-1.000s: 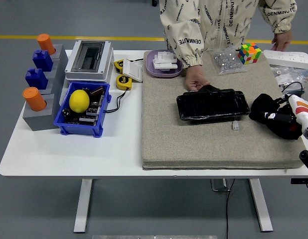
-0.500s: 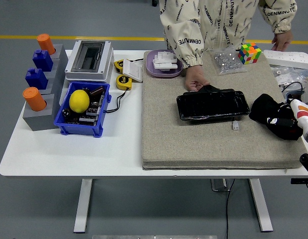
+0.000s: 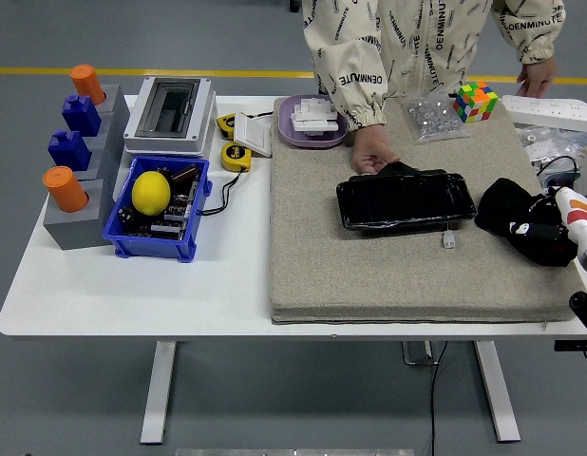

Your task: Pick the rag up,wipe the panel,place it on the desk

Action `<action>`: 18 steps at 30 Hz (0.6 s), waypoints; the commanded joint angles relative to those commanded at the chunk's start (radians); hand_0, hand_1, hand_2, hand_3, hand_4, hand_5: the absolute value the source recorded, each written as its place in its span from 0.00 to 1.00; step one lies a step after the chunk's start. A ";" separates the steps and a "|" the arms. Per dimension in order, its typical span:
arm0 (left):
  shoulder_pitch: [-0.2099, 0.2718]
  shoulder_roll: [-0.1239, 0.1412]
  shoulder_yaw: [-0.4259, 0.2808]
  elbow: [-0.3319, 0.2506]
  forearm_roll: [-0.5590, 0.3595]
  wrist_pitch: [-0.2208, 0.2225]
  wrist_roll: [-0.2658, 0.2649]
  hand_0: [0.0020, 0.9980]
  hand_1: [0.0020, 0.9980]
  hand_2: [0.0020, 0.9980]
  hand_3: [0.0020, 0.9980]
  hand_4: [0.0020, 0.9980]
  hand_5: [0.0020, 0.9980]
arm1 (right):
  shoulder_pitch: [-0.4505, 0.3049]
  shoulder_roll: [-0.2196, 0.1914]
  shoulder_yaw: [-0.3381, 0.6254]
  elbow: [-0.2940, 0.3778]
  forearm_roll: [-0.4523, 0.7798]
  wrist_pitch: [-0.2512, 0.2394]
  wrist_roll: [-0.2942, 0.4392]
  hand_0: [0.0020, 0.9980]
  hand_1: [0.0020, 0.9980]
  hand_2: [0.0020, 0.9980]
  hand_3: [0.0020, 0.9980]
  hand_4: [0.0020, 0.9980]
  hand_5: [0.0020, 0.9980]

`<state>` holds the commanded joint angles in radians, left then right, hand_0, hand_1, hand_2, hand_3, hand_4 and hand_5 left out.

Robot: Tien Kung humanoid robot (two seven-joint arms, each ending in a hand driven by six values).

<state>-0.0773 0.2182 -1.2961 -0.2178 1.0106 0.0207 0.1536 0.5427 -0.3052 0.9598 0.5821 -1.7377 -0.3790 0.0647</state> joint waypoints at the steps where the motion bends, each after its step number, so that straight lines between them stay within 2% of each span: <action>1: 0.000 0.000 0.000 0.001 0.000 0.000 0.000 0.60 0.64 0.64 0.56 0.63 0.45 | 0.001 0.002 0.000 -0.001 0.000 0.000 0.000 0.57 0.58 0.65 0.59 1.00 0.45; 18: 0.000 0.000 0.006 0.000 -0.003 -0.001 0.000 0.61 0.64 0.64 0.56 0.63 0.45 | 0.015 0.030 0.003 -0.023 0.002 0.005 -0.002 0.57 0.58 0.65 0.60 1.00 0.45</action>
<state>-0.0777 0.2180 -1.2904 -0.2174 1.0073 0.0201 0.1540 0.5575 -0.2752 0.9631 0.5595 -1.7361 -0.3742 0.0632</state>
